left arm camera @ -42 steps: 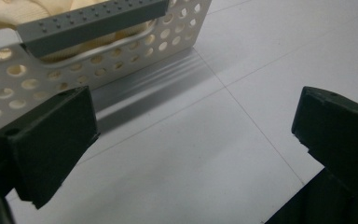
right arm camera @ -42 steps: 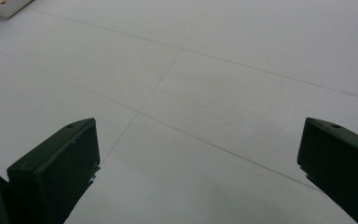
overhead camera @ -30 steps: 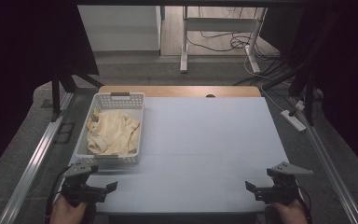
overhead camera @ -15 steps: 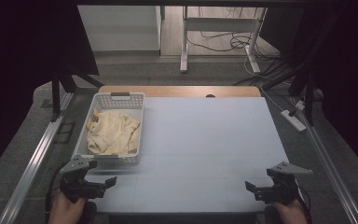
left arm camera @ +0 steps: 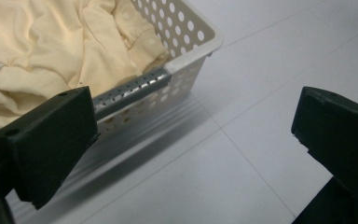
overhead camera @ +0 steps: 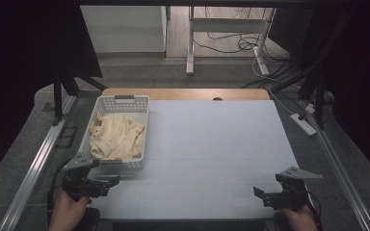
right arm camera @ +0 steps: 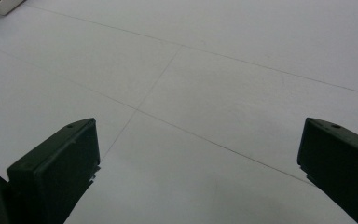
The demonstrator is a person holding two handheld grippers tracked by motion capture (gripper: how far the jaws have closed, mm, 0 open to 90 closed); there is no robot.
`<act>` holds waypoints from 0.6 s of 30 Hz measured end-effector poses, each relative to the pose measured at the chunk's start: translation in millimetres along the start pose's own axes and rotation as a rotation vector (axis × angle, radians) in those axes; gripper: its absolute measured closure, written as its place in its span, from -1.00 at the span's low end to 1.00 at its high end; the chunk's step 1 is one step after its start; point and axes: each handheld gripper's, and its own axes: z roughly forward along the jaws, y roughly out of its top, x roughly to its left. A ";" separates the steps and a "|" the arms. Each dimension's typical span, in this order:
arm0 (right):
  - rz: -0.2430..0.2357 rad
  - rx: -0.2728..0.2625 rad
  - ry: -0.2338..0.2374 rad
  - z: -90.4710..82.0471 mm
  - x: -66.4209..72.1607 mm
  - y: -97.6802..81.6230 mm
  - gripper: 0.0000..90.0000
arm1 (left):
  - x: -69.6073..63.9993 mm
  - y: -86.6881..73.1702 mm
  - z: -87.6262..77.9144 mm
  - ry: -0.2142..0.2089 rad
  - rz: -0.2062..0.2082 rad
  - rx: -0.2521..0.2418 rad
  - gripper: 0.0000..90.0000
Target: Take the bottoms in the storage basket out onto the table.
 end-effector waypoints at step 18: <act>0.003 -0.002 0.001 -0.1 -0.4 -0.1 -1.00 | 7.3 31.0 26.3 -0.009 0.020 0.047 -1.00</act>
